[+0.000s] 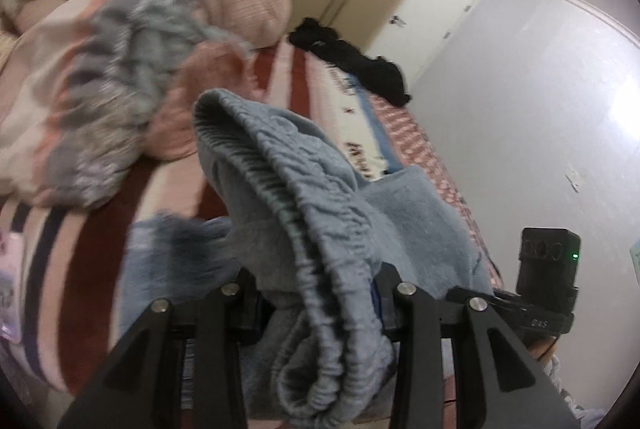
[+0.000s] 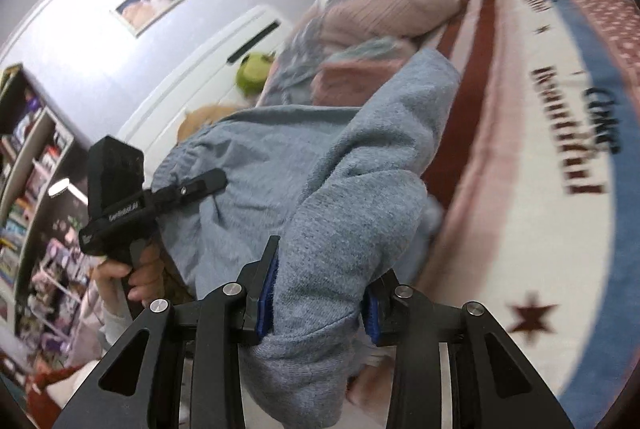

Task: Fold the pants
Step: 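Carry the folded sweatpants with the right gripper toward the pillows and set them down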

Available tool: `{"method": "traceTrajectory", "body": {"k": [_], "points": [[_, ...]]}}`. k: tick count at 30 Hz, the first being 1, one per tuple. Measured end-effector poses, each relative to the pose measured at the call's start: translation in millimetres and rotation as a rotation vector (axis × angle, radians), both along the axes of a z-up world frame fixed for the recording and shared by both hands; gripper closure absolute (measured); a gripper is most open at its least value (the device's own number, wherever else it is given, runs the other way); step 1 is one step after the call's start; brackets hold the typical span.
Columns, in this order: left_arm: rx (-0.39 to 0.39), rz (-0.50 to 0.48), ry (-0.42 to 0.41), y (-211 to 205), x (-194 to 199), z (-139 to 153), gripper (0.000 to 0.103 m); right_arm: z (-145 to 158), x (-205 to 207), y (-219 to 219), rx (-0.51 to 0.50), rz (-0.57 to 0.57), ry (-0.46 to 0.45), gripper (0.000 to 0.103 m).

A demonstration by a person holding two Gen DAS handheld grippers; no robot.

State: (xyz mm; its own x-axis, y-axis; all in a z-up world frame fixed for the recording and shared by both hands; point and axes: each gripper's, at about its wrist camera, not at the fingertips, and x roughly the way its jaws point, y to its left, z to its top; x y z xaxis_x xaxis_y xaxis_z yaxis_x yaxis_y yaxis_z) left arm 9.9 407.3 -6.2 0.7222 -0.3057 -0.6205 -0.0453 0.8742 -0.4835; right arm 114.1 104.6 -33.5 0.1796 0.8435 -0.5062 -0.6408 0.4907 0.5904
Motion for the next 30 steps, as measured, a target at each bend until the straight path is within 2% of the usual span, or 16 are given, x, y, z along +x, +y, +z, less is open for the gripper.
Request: {"method": "traceTrajectory", "body": {"k": [4, 6, 8, 11, 16, 18, 21, 23, 25, 27, 30], "points": [[-0.031, 0.021, 0.036, 28, -1, -43, 0.069, -25, -13, 47, -0.058, 0.038, -0.003, 0.074], [-0.047, 0.034, 0.076, 40, 2, -66, 0.069, -40, -12, 55, -0.082, 0.036, 0.023, 0.074], [-0.059, 0.036, 0.070, 44, 6, -76, 0.069, -57, -10, 60, -0.101, 0.020, 0.051, 0.074], [-0.056, 0.024, 0.040, 43, 6, -69, 0.069, -62, -8, 59, -0.103, 0.010, 0.038, 0.074], [-0.043, 0.021, 0.097, 39, 12, -64, 0.067, -48, -5, 55, -0.092, 0.015, 0.026, 0.074], [-0.021, 0.009, 0.110, 37, 10, -70, 0.061, -51, -4, 56, -0.121, 0.013, 0.030, 0.074], [-0.033, 0.006, 0.129, 40, 1, -79, 0.056, -64, -5, 53, -0.132, 0.022, 0.071, 0.074], [-0.027, 0.001, 0.125, 40, -5, -78, 0.054, -72, -6, 48, -0.136, 0.032, 0.085, 0.068], [0.029, 0.032, 0.131, 39, -12, -70, 0.045, -73, -6, 42, -0.138, 0.025, 0.089, 0.063], [0.065, 0.064, 0.110, 39, -19, -56, 0.043, -68, -8, 36, -0.153, 0.013, 0.069, 0.058], [0.078, 0.099, 0.010, 38, -35, -25, 0.040, -49, -13, 19, -0.209, -0.021, -0.031, 0.055]]}}
